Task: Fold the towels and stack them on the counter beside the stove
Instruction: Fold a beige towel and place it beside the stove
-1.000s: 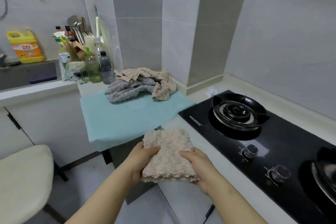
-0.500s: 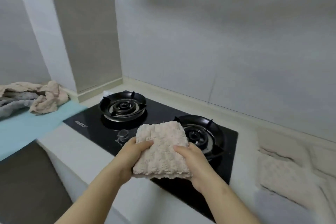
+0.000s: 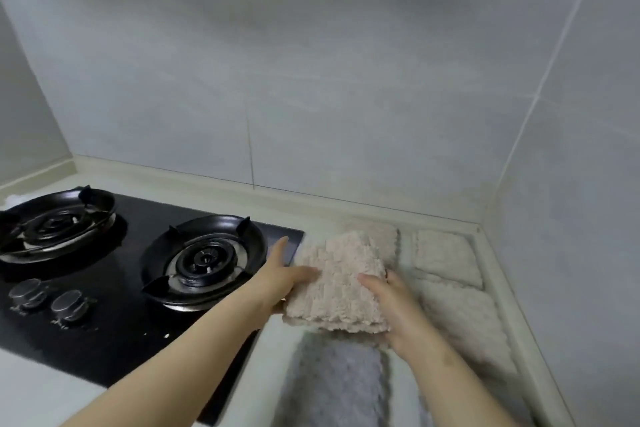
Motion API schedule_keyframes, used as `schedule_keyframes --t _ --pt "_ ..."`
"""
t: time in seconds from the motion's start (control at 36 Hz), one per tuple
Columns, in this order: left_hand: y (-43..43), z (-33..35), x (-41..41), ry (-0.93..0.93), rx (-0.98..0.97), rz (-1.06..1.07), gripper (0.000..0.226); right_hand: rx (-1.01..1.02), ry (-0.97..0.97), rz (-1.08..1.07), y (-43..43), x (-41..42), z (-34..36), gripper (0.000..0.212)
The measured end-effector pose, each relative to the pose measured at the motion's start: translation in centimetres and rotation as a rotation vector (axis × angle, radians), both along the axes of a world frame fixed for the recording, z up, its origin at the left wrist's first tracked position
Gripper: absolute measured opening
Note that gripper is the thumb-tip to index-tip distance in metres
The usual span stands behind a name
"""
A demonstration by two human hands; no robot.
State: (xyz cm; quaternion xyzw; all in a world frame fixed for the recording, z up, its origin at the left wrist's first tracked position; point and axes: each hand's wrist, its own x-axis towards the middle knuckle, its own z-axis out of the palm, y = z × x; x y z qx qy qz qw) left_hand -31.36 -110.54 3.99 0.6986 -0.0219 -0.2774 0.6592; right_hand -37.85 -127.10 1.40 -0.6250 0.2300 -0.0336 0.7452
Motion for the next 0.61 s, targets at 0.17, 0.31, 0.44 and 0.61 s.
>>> schedule_keyframes --t 0.17,0.31,0.44,0.61 --pt "-7.0 0.9 2.5 -0.021 0.084 -0.192 0.028 0.014 0.037 -0.111 -7.1 0.4 -0.2 0.035" --pt "-12.6 0.8 5.6 -0.006 0.059 -0.242 0.025 0.133 0.003 -0.2 -11.9 2.2 0.6 0.026" --pt "-18.0 -0.1 8.7 -0.037 0.073 -0.324 0.042 0.091 -0.022 -0.327 -15.7 4.3 1.1 0.015" --pt "-23.0 -3.0 11.6 -0.05 0.073 -0.42 0.057 -0.204 0.069 -0.482 -19.9 6.5 -0.8 0.018"
